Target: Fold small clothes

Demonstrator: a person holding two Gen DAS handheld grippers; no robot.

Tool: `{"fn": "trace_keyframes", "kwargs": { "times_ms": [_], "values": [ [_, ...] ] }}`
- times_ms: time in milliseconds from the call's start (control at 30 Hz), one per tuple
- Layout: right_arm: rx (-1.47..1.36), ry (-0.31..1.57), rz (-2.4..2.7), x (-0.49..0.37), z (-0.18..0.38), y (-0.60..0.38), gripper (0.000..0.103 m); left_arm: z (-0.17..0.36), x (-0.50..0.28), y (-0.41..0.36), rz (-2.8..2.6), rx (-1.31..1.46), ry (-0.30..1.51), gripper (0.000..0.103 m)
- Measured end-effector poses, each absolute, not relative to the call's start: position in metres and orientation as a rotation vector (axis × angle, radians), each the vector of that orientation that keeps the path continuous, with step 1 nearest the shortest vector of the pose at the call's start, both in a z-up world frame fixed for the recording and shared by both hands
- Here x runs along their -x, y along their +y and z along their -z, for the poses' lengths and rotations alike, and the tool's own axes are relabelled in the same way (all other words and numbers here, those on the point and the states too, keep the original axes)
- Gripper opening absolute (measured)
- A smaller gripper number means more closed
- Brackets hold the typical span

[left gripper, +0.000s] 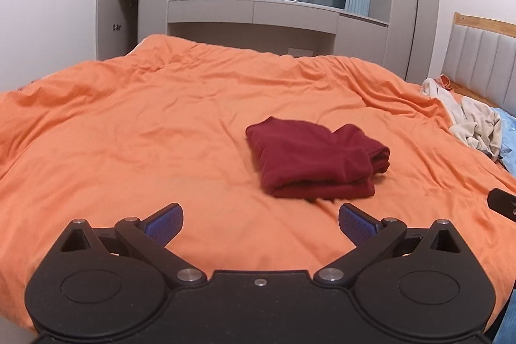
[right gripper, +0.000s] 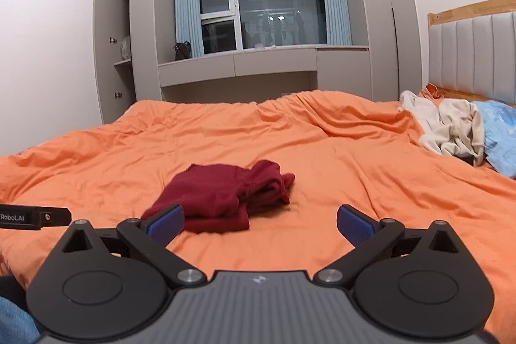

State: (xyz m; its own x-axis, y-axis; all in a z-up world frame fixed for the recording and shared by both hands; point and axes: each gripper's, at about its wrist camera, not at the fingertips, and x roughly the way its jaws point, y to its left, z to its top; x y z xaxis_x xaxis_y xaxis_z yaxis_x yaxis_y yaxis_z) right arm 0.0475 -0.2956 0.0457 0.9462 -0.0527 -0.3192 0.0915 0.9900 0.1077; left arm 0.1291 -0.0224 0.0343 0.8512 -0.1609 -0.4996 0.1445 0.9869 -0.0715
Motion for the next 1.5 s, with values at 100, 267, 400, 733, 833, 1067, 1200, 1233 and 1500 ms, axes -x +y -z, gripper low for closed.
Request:
{"fn": "trace_keyframes", "kwargs": {
  "times_ms": [100, 267, 400, 733, 833, 1067, 1200, 1233, 1500],
  "values": [
    [-0.126, 0.331, 0.079, -0.042, -0.039, -0.294, 0.103, -0.027, -0.125, -0.019, 0.15, 0.027, 0.542, 0.102],
    [-0.133, 0.356, 0.076, -0.042, -0.032, -0.291, 0.103, -0.02, -0.121, -0.016, 0.149, 0.025, 0.555, 0.102],
    [-0.133, 0.366, 0.068, -0.045, -0.031, -0.29, 0.103, -0.019, -0.122, -0.016, 0.149, 0.033, 0.561, 0.102],
    [-0.135, 0.383, 0.062, -0.047, -0.028, -0.291, 0.103, -0.018, -0.124, -0.015, 0.154, 0.037, 0.568, 0.102],
    [-0.136, 0.384, 0.063, -0.047, -0.028, -0.291, 0.103, -0.017, -0.124, -0.015, 0.153, 0.035, 0.569, 0.102],
    [-0.138, 0.385, 0.062, -0.047, -0.028, -0.292, 0.103, -0.017, -0.124, -0.015, 0.153, 0.035, 0.568, 0.102],
    [-0.138, 0.386, 0.062, -0.047, -0.028, -0.292, 0.103, -0.017, -0.124, -0.015, 0.154, 0.036, 0.568, 0.102],
    [-0.139, 0.386, 0.062, -0.047, -0.028, -0.292, 0.103, -0.017, -0.124, -0.015, 0.154, 0.036, 0.568, 0.102],
    [-0.139, 0.387, 0.062, -0.047, -0.027, -0.293, 0.103, -0.018, -0.124, -0.016, 0.153, 0.035, 0.569, 0.102]
  ]
}}
